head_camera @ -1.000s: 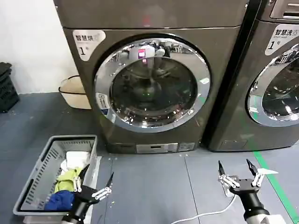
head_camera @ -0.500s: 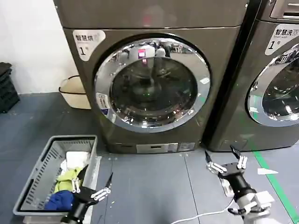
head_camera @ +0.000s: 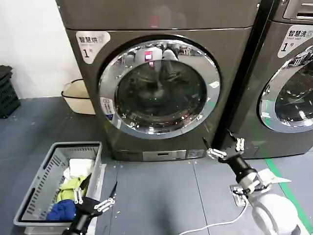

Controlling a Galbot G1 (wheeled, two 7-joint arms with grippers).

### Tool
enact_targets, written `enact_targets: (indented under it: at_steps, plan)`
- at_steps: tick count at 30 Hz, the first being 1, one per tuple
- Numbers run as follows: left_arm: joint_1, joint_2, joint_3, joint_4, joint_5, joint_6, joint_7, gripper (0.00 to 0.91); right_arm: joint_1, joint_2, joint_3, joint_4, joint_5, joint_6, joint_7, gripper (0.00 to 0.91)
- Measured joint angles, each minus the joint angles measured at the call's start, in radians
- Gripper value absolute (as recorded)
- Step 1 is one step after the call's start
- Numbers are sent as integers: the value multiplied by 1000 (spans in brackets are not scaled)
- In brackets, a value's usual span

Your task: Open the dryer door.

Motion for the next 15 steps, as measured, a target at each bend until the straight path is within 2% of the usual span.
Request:
enact_targets:
  at_steps: [15]
  plan:
    - [1,-17,-9,-4,3,0,4,907,337,-70,-275,-127,104,3,-16,907]
